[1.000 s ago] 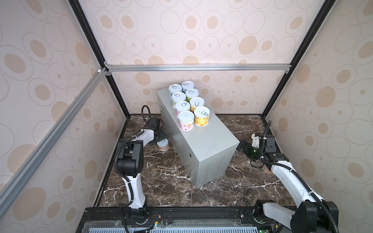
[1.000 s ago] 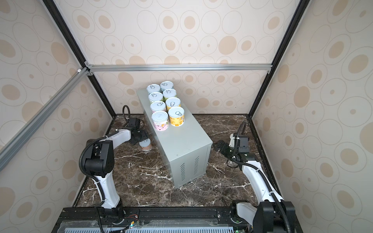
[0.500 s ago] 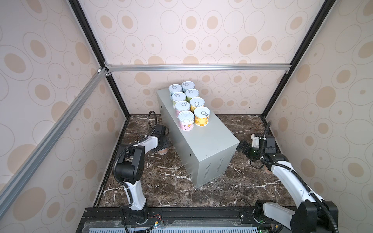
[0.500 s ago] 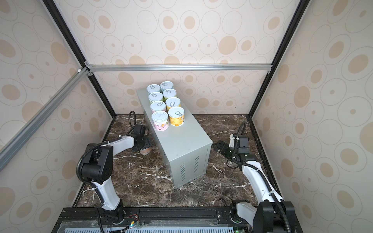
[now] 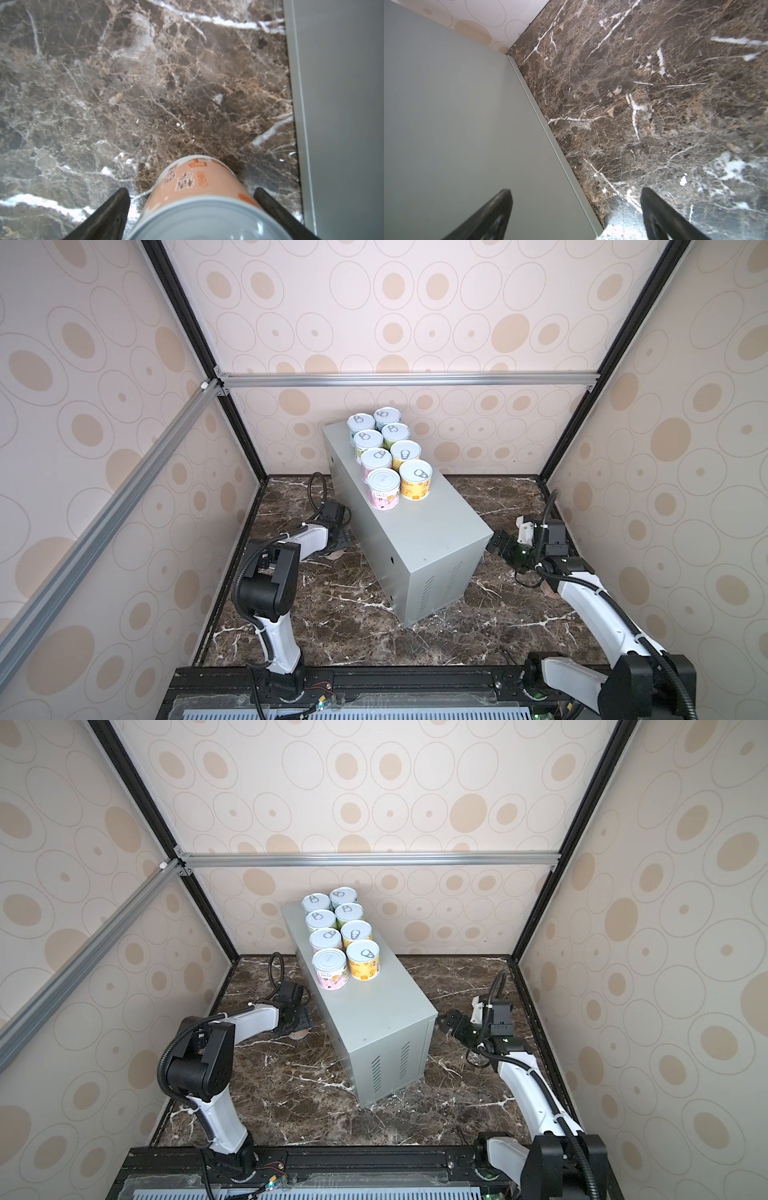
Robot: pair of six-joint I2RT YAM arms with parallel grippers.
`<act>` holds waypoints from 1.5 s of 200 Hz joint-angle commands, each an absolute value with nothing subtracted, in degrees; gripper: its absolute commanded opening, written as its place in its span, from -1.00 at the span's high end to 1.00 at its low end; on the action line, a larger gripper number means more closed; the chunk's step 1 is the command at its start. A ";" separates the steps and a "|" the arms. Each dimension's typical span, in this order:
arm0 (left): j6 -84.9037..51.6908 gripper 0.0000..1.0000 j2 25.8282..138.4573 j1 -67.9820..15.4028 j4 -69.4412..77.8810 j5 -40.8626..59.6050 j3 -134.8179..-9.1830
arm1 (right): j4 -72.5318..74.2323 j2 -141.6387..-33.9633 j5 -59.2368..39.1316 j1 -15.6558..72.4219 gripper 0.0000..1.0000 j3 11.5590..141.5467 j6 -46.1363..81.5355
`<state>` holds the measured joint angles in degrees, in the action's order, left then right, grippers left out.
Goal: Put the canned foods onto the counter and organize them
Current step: 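Lift the orange-labelled can with the left gripper off the counter, then carry the orange-labelled can up over the box top with the left gripper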
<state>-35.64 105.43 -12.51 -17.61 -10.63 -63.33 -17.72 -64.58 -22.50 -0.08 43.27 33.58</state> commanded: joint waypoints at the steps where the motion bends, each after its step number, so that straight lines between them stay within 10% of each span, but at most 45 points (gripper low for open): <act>1: -34.89 -0.81 105.46 -12.96 -16.95 -13.21 -62.85 | -17.32 -64.40 -23.03 -0.30 -0.97 42.80 33.40; 300: -34.04 -0.31 92.76 -15.85 -16.92 -14.06 -56.46 | -18.63 -62.86 -23.60 -0.27 -0.97 42.63 32.88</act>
